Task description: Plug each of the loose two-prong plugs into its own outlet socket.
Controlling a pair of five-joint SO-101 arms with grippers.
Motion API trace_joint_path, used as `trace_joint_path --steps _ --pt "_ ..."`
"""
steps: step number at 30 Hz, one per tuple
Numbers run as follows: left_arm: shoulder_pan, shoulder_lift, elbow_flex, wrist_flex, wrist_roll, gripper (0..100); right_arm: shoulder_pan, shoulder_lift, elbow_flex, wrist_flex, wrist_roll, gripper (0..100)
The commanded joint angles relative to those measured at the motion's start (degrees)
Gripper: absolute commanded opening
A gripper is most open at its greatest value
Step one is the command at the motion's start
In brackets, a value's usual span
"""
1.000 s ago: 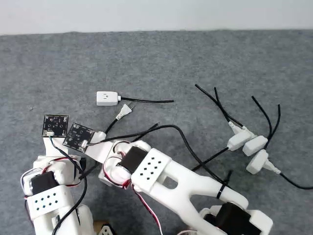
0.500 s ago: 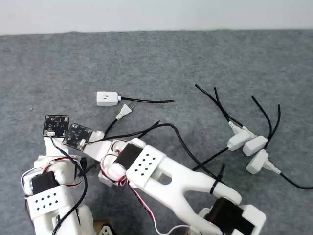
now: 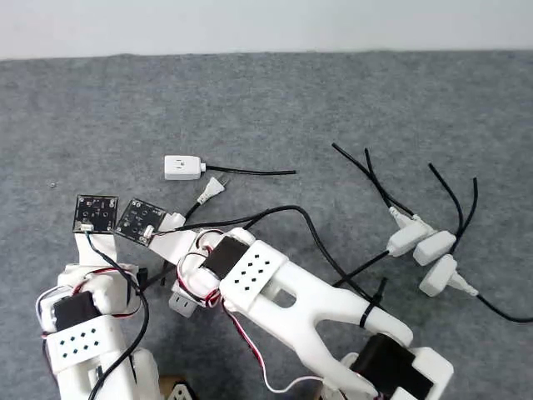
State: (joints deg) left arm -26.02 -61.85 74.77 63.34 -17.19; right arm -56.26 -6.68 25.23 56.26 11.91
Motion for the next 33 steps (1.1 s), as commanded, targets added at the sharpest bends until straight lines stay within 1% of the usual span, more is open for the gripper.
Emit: trace_joint_path --steps 1,5,11,15,24,33 --pt "0.35 -0.26 -0.13 -1.14 0.53 25 -0.57 -0.13 -2.9 -0.48 0.09 0.8" --pt "0.35 -0.26 -0.04 -1.14 0.53 25 -0.57 -0.13 -1.32 -0.92 -1.49 0.8" --pt "0.26 -0.26 -0.13 -1.14 0.53 25 -3.21 -0.13 0.53 -2.24 -1.58 0.8" --pt "0.09 -0.26 -0.22 -1.14 0.53 25 -3.47 -0.13 1.67 -3.82 -1.58 0.8" --pt "0.09 -0.26 -0.22 -1.14 0.53 25 -3.12 -0.22 2.9 -3.12 -2.81 0.8" --pt "0.09 -0.26 -0.22 -1.14 0.53 25 -3.03 -0.22 -0.62 0.84 -2.81 0.8"
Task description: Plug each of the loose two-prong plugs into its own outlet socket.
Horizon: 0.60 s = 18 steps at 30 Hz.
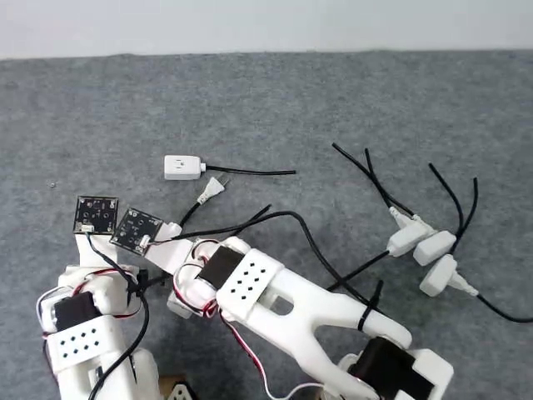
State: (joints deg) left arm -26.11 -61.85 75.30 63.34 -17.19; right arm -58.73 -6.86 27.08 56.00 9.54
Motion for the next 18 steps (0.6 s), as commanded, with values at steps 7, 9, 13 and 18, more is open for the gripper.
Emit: trace_joint_path --steps 7,9,13,18 --pt "0.18 -0.26 -0.75 -1.14 0.53 25 -0.31 -0.04 -3.96 1.1 -0.09 0.8" --pt "0.18 -0.26 -0.75 -1.14 0.53 25 0.4 -0.04 -4.84 1.27 -0.09 0.8" --pt "0.18 -0.26 -0.75 -1.14 0.53 25 1.71 0.31 -7.91 4.18 0.79 0.8" --pt "0.18 -0.26 -0.75 -1.14 0.53 25 1.8 4.79 -10.73 5.49 0.7 0.8"
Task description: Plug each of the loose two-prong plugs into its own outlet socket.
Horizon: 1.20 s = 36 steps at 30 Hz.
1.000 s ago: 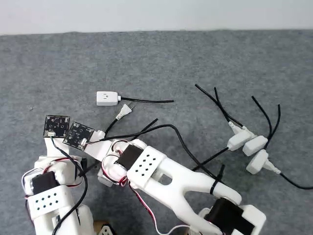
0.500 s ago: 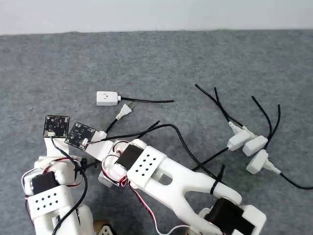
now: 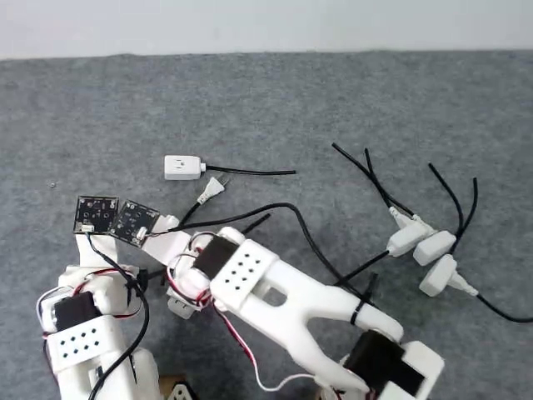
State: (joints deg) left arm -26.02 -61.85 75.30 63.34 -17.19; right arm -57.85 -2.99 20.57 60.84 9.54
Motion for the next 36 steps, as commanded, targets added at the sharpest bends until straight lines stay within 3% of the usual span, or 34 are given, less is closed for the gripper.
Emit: trace_joint_path --steps 1,15,24,36 --pt "0.09 -0.26 -0.75 -1.14 0.53 25 0.92 1.89 -4.84 0.75 0.7 0.8" --pt "0.09 -0.26 -0.48 -1.76 0.44 25 1.01 3.03 -4.75 2.77 -0.88 0.8" --pt "-1.14 -0.26 -0.84 -1.85 0.53 25 0.92 8.57 5.36 -11.12 -1.23 0.8" --pt "-1.23 -0.35 -0.84 -1.85 0.53 25 0.84 9.45 5.54 -5.58 -3.78 0.8"
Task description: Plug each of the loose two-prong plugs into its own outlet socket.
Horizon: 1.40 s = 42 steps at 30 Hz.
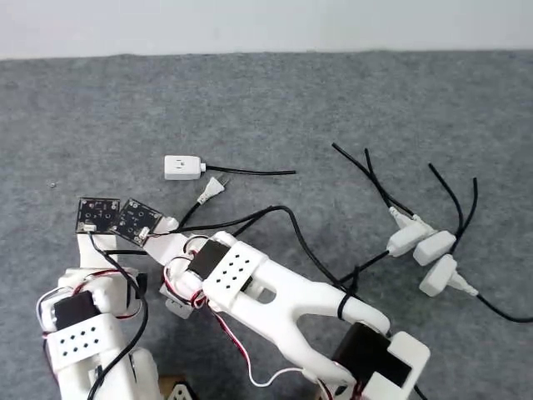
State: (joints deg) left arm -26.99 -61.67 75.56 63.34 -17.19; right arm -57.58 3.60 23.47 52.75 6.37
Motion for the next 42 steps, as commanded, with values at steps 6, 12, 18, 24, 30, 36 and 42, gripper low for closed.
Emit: trace_joint_path --steps 6,12,18,24,30,36,42 --pt "-0.26 -0.53 -1.1 -1.85 0.53 25 0.4 2.86 2.81 2.33 -0.26 0.8" --pt "-0.44 -0.97 -1.19 -1.93 0.53 25 0.4 2.86 -1.14 4.09 -3.52 10.9" --pt "-8.7 -0.7 -2.77 -6.51 7.3 25 -0.4 3.3 -7.82 6.46 -14.95 29.3" --pt "-13.1 -0.53 -3.91 -8.62 11.69 25 -6.02 3.56 -7.74 5.49 -19.25 29.6" --pt "-13.1 -0.53 -3.82 -9.14 11.96 25 -8.31 9.27 -5.8 -0.48 -19.34 29.6" --pt "-13.1 -0.53 -3.82 -9.05 11.96 25 -6.64 13.67 -11.34 4.35 -19.16 29.6" --pt "-13.01 -0.53 -3.74 -8.97 11.87 25 -4.44 15.08 -13.63 4.88 -16.26 29.1"
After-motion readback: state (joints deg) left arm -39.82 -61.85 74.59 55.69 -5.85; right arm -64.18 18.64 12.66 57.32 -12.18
